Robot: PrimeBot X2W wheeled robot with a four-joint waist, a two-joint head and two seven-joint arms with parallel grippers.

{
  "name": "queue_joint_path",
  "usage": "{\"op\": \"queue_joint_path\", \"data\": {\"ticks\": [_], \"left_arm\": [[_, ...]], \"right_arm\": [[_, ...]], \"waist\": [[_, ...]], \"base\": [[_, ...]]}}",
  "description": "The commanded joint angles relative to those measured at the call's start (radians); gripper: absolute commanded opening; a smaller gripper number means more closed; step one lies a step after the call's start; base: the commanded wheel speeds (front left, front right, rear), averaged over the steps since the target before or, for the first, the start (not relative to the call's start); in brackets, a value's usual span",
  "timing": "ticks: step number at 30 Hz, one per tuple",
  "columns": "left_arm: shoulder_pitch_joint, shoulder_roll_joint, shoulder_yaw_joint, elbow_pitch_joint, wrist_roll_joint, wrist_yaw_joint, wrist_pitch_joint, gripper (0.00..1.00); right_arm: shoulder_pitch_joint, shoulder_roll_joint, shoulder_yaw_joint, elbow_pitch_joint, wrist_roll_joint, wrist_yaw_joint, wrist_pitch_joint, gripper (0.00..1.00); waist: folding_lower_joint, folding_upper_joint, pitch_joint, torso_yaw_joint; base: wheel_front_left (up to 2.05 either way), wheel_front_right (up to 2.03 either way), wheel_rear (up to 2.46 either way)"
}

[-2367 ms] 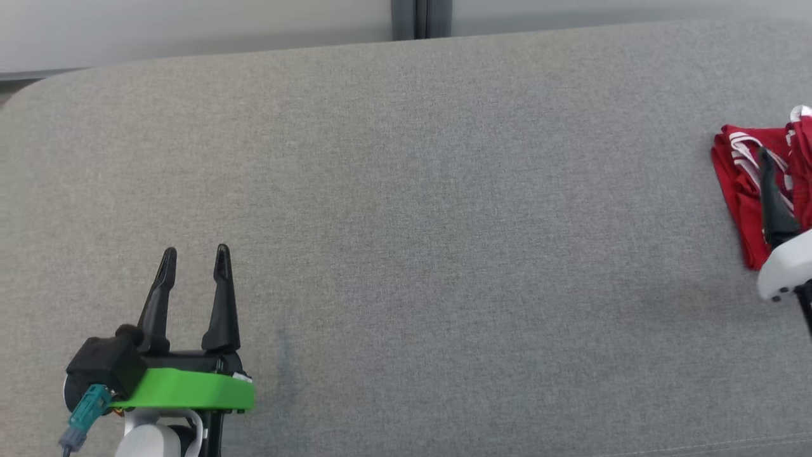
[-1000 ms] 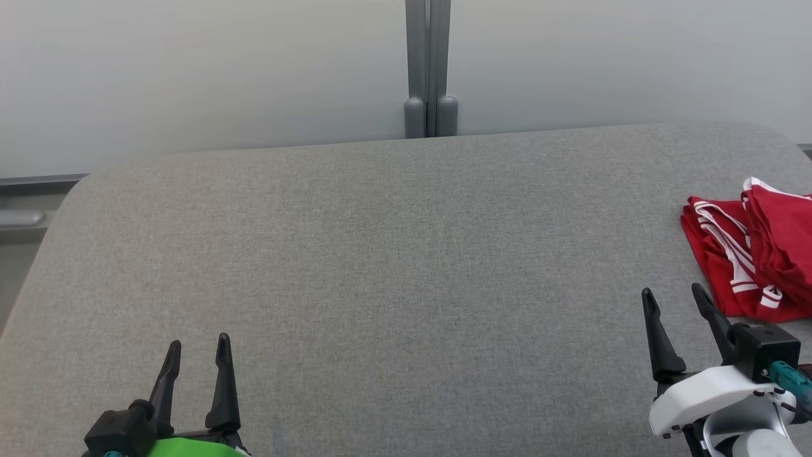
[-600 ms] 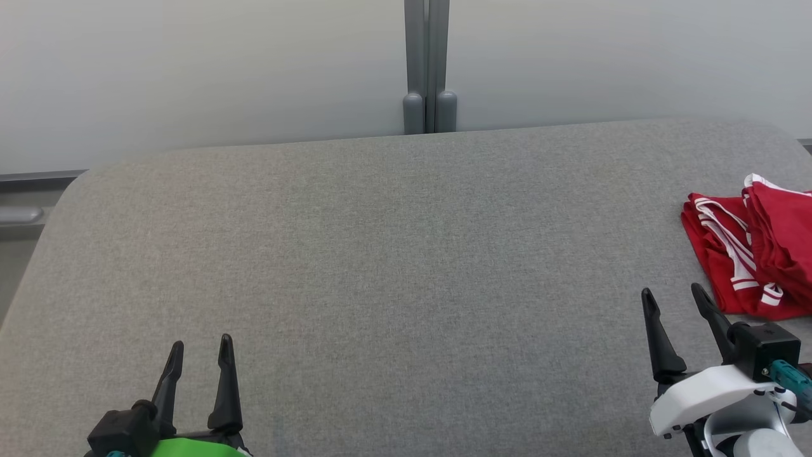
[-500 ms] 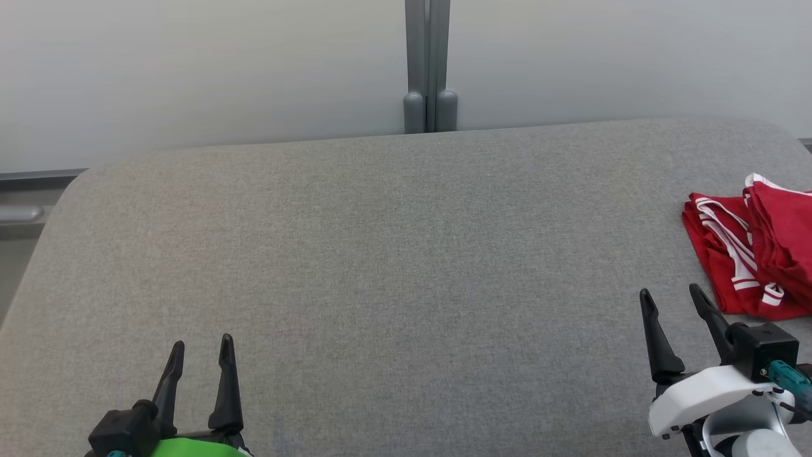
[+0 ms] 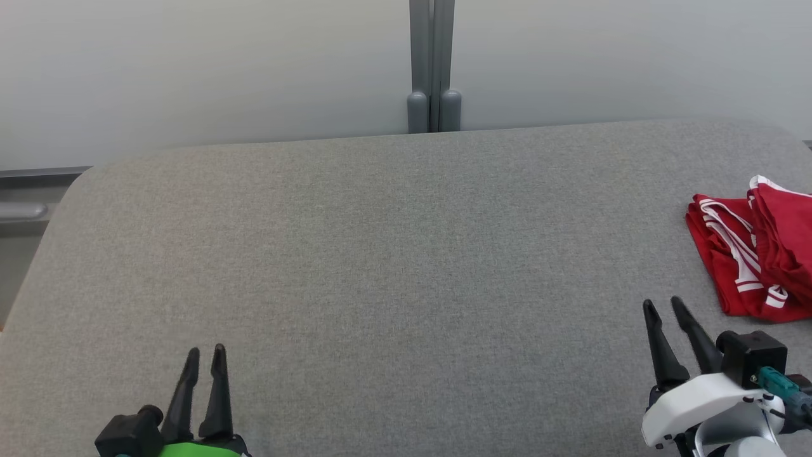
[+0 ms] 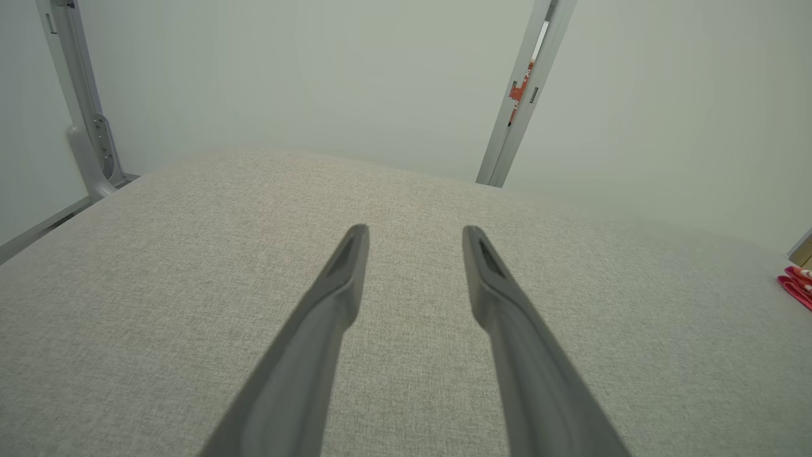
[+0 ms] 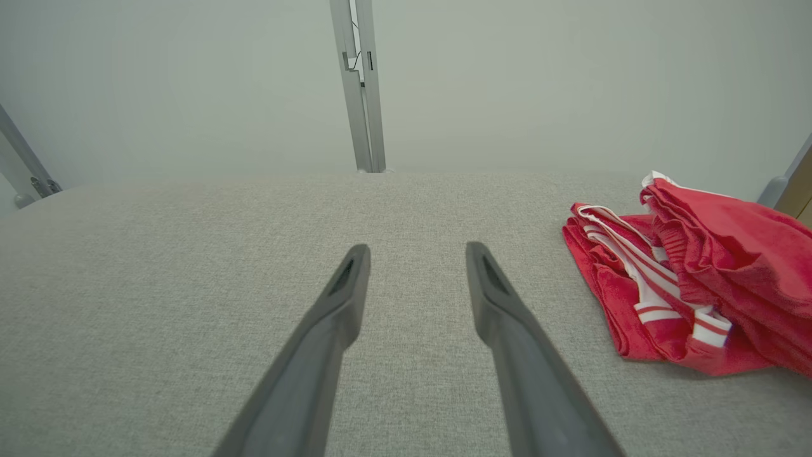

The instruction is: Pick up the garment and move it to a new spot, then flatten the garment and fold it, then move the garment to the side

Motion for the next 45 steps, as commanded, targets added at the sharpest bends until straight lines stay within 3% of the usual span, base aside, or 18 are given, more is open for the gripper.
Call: {"op": "queue_joint_path", "data": {"ticks": [1,5,26,45], "left_arm": [[0.001,-0.001,-0.001,0.005,-0.004,0.0,0.001,0.0],[0.005,-0.006,-0.001,0.041,-0.005,0.0,0.001,0.0],[-0.05,0.003,0.024,0.042,-0.357,0.0,0.094,0.0],[-0.088,0.008,0.044,0.04,-0.605,0.0,0.163,0.0]], "right_arm": [[0.001,0.003,-0.001,0.008,0.004,0.0,0.001,0.0],[0.02,0.016,0.002,0.045,0.006,0.0,0.002,0.0],[-0.028,0.035,-0.027,0.069,0.387,0.0,0.059,0.0],[-0.063,0.048,-0.046,0.086,0.66,0.0,0.098,0.0]], "waist": [[0.0,0.0,0.0,0.0],[0.0,0.0,0.0,0.0],[0.0,0.0,0.004,-0.007],[0.0,0.0,0.008,-0.012]], "base": [[0.0,0.0,0.0],[0.0,0.0,0.0],[0.0,0.0,0.0],[0.0,0.0,0.0]]}}
